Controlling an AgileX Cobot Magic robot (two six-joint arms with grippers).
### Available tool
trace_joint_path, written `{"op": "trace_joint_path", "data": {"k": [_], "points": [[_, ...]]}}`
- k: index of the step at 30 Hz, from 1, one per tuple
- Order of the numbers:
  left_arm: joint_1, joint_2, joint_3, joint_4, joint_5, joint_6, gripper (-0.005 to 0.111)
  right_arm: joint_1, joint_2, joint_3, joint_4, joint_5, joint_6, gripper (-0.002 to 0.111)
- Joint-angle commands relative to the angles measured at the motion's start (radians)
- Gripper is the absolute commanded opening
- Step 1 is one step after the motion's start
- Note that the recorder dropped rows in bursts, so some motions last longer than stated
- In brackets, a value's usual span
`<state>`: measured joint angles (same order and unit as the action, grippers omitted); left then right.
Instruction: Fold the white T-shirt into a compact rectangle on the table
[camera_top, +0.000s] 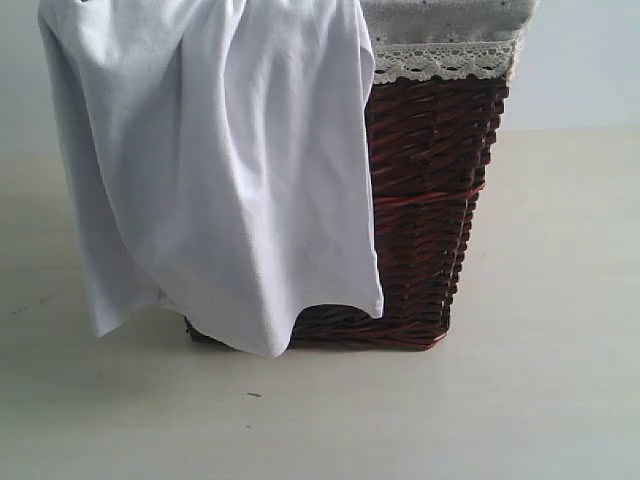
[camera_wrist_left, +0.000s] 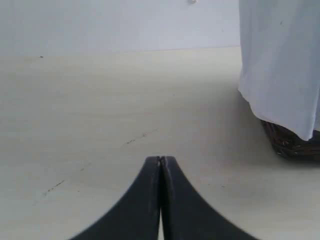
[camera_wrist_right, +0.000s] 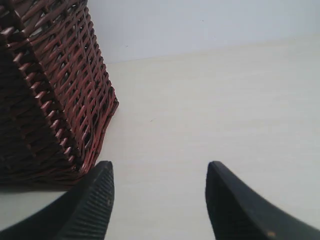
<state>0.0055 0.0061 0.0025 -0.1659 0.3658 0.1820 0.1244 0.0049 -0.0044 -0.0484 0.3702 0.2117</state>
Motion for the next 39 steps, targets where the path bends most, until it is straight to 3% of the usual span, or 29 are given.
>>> {"op": "trace_joint_path", "data": {"k": [1,34,36,39], "points": [[-0.006,-0.006,-0.002,0.004,-0.009,-0.003,0.000,0.003,-0.005,0.004,-0.002,-0.007,0.000,0.054],[-0.005,-0.005,-0.002,0.004,-0.021,-0.003,0.000,0.003,-0.005,0.004,-0.002,-0.007,0.000,0.054],[-0.005,0.084,-0.002,0.004,-0.050,-0.003,0.000,0.003,-0.005,0.004,-0.002,-0.007,0.000,0.054],[-0.005,0.423,-0.142,0.004,-0.051,-0.003,0.000,0.003,-0.005,0.004,-0.002,-0.007,0.000,0.054]]}}
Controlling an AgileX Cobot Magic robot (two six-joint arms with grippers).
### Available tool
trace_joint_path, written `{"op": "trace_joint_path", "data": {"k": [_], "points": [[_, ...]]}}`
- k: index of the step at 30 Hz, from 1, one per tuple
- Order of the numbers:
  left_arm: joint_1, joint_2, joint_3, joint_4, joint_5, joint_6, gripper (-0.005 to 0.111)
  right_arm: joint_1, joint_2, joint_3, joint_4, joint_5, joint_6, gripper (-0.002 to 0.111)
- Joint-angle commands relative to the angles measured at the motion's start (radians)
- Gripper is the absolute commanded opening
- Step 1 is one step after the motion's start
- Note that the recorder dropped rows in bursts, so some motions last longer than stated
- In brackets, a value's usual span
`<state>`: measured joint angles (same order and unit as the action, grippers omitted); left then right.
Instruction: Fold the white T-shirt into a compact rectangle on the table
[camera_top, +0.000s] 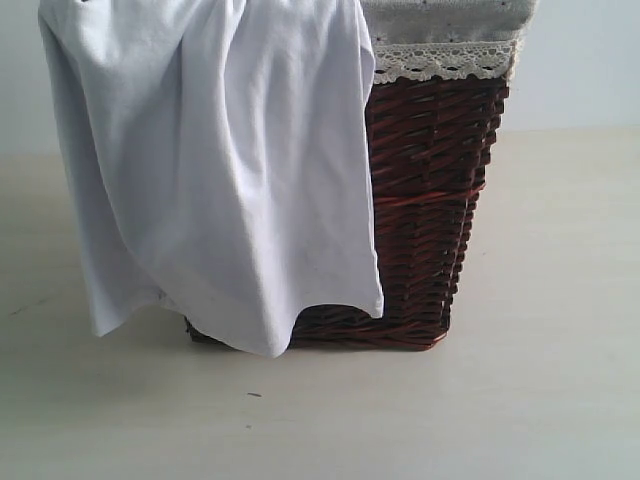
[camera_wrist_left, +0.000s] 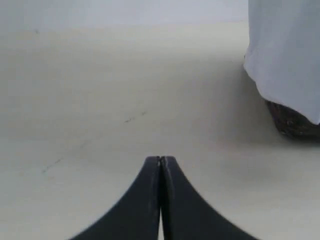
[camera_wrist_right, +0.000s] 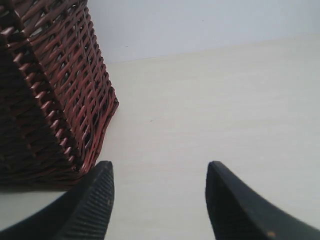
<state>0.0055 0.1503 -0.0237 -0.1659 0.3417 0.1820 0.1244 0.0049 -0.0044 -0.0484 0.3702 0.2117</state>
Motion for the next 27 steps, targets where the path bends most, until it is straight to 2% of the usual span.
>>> {"op": "trace_joint_path", "data": {"k": [1,5,12,15,17,22,27], "points": [[-0.005,0.371,-0.163,0.004,-0.027,-0.003,0.000,0.003,-0.005,0.004,-0.002,-0.007,0.000,0.054],[-0.005,0.654,-0.326,0.004,-0.041,-0.003,0.000,0.003,-0.005,0.004,-0.002,-0.007,0.000,0.054],[-0.005,0.928,-0.484,0.004,-0.054,-0.003,0.000,0.003,-0.005,0.004,-0.002,-0.007,0.000,0.054],[-0.006,0.995,-0.511,-0.040,-0.102,-0.009,0.000,0.003,-0.005,0.004,-0.002,-0.007,0.000,0.054],[-0.005,1.035,-0.523,-0.084,-0.186,-0.005,0.000,0.003,-0.005,0.004,-0.002,-0.007,0.000,0.054],[-0.005,1.063,-0.526,-0.007,-0.178,-0.009,0.000,0.003,-0.005,0.004,-0.002,-0.007,0.000,0.054],[-0.012,1.067,-0.534,-0.051,-0.208,-0.009,0.000,0.003,-0.005,0.004,-0.002,-0.007,0.000,0.054]]}}
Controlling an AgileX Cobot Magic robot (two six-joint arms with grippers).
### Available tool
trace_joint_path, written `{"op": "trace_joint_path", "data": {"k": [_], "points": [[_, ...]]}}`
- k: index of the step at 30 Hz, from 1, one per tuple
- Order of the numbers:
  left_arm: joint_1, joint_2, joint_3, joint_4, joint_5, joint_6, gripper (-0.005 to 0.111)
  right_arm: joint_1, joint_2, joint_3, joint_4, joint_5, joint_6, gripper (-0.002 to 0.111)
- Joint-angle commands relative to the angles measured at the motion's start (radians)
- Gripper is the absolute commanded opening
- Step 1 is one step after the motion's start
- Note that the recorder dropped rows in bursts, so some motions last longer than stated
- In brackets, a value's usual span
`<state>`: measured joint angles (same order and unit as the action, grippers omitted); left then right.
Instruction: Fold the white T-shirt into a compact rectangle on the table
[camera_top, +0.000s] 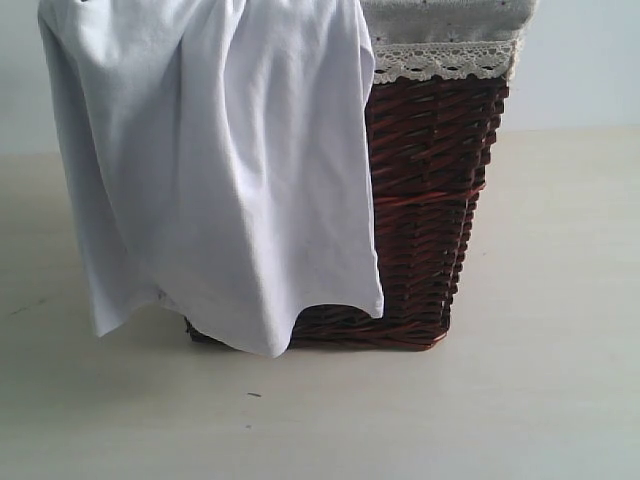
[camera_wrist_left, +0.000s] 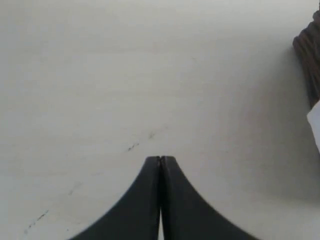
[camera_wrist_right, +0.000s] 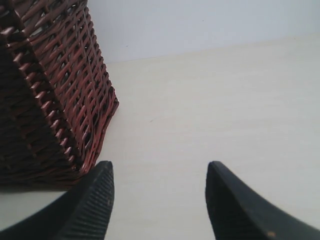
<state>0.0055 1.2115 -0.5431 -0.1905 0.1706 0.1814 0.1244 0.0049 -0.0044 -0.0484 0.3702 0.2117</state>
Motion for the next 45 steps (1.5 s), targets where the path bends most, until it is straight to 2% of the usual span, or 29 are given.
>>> {"op": "trace_joint_path", "data": {"k": [1,2,3,4,5,6,7,9,11,13,14,17,19,21,24,32,34,35,38,43,44,45], "points": [[-0.040,0.011,-0.046,-0.026,0.012,0.067,0.000,0.003,-0.005,0.004,-0.002,-0.007,0.000,0.054],[-0.071,0.017,-0.083,-0.040,0.085,0.157,0.000,0.003,-0.005,0.004,-0.002,-0.007,0.000,0.054],[-0.110,0.021,-0.153,-0.111,0.225,0.360,0.000,0.003,-0.005,0.004,-0.002,-0.007,0.000,0.054],[-0.130,0.023,-0.193,-0.188,0.305,0.481,0.000,0.003,-0.005,0.004,-0.002,-0.007,0.000,0.054],[-0.139,0.023,-0.264,-0.314,0.427,0.586,0.000,0.003,-0.005,0.004,-0.002,-0.007,0.000,0.054],[-0.139,0.021,-0.307,-0.421,0.490,0.624,0.000,0.003,-0.005,0.004,-0.002,-0.007,0.000,0.054],[-0.139,0.021,-0.353,-0.563,0.540,0.663,0.000,0.003,-0.005,0.004,-0.002,-0.007,0.000,0.054],[-0.139,0.021,-0.398,-0.703,0.558,0.770,0.002,0.003,-0.005,0.004,-0.002,-0.007,0.000,0.054],[-0.139,0.021,-0.405,-0.715,0.558,0.828,0.010,0.003,-0.005,0.004,-0.002,-0.007,0.000,0.054],[-0.139,0.021,-0.405,-0.704,0.594,0.844,0.026,0.003,-0.005,0.004,-0.002,-0.007,0.000,0.054],[-0.139,0.021,-0.405,-0.704,0.624,0.844,0.038,0.003,-0.005,0.004,-0.002,-0.007,0.000,0.054],[-0.139,0.021,-0.390,-0.725,0.674,0.838,0.083,0.003,-0.005,0.004,-0.002,-0.007,0.000,0.054],[-0.139,0.021,-0.367,-0.748,0.600,0.832,0.105,0.003,-0.005,0.004,-0.002,-0.007,0.000,0.054],[-0.139,0.023,-0.354,-0.746,0.528,0.832,0.103,0.003,-0.005,0.004,-0.002,-0.007,0.000,0.054],[-0.139,0.023,-0.354,-0.748,0.509,0.829,0.103,0.003,-0.005,0.004,-0.002,-0.007,0.000,0.054],[-0.139,0.045,-0.354,-0.818,0.556,0.838,0.103,0.003,-0.005,0.004,-0.002,-0.007,0.000,0.054],[-0.139,0.078,-0.354,-0.823,0.537,0.844,0.098,0.003,-0.005,0.004,-0.002,-0.007,0.000,0.054],[-0.139,0.097,-0.354,-0.818,0.535,0.844,0.092,0.003,-0.005,0.004,-0.002,-0.007,0.000,0.054],[-0.139,0.144,-0.354,-0.813,0.544,0.844,0.063,0.003,-0.005,0.004,-0.002,-0.007,0.000,0.054],[-0.139,0.141,-0.354,-0.817,0.554,0.844,0.008,0.003,-0.005,0.004,-0.002,-0.007,0.000,0.054],[-0.139,0.133,-0.354,-0.817,0.554,0.847,0.000,0.003,-0.005,0.004,-0.002,-0.007,0.000,0.054],[-0.139,0.124,-0.354,-0.817,0.554,0.852,0.000,0.003,-0.005,0.004,-0.002,-0.007,0.000,0.054]]}}
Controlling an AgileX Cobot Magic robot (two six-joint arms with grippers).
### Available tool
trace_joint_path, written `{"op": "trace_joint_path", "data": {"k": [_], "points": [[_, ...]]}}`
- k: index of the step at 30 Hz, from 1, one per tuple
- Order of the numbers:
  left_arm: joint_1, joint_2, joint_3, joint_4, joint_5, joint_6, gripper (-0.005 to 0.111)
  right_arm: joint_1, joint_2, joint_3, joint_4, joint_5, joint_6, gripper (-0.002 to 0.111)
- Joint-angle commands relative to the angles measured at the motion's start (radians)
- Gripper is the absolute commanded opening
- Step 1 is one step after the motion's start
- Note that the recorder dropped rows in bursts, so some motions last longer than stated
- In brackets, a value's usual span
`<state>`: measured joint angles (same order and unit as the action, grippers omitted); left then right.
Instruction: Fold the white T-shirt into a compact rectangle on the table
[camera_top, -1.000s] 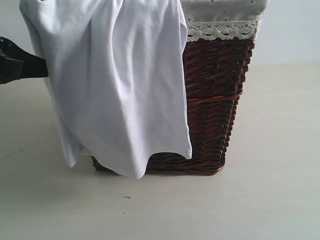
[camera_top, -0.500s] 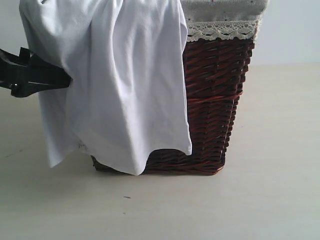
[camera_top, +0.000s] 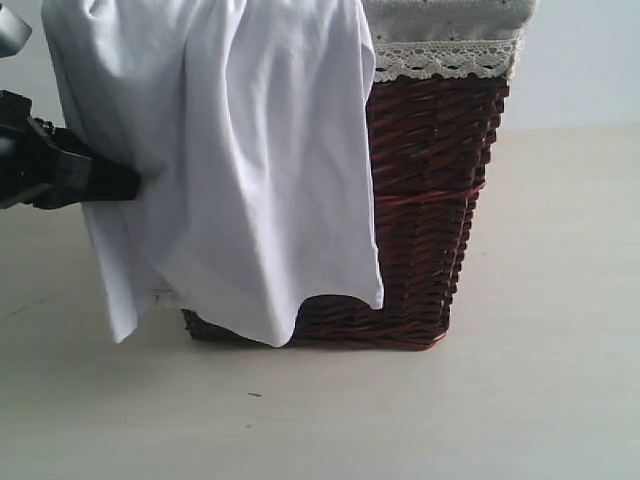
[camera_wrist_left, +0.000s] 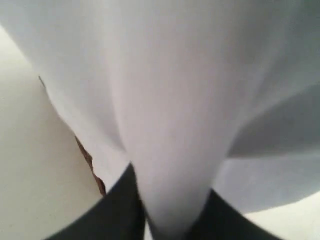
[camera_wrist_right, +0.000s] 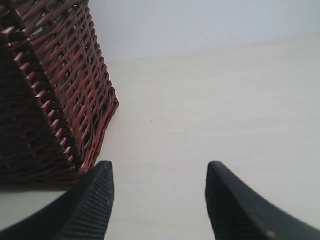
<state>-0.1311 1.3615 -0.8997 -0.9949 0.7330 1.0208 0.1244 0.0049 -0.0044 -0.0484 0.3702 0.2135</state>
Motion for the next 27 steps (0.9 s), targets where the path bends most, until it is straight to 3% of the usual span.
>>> {"op": "trace_joint_path", "data": {"k": [1,8,14,19,27], "points": [[-0.003,-0.034,0.001,-0.013,-0.004,0.012,0.000,0.003,-0.005,0.004,-0.002,-0.007,-0.002,0.054],[-0.003,-0.107,-0.086,-0.024,0.125,0.012,0.000,0.003,-0.005,0.004,-0.002,-0.007,-0.002,0.054],[-0.003,-0.164,-0.275,-0.047,0.300,0.022,0.000,0.003,-0.005,0.004,-0.002,-0.007,-0.002,0.054],[-0.003,-0.186,-0.414,-0.068,0.328,0.024,0.000,0.003,-0.005,0.004,-0.002,-0.007,-0.002,0.054],[-0.003,-0.190,-0.656,-0.352,0.322,0.138,0.000,0.003,-0.005,0.004,-0.002,-0.007,-0.002,0.054]]}}
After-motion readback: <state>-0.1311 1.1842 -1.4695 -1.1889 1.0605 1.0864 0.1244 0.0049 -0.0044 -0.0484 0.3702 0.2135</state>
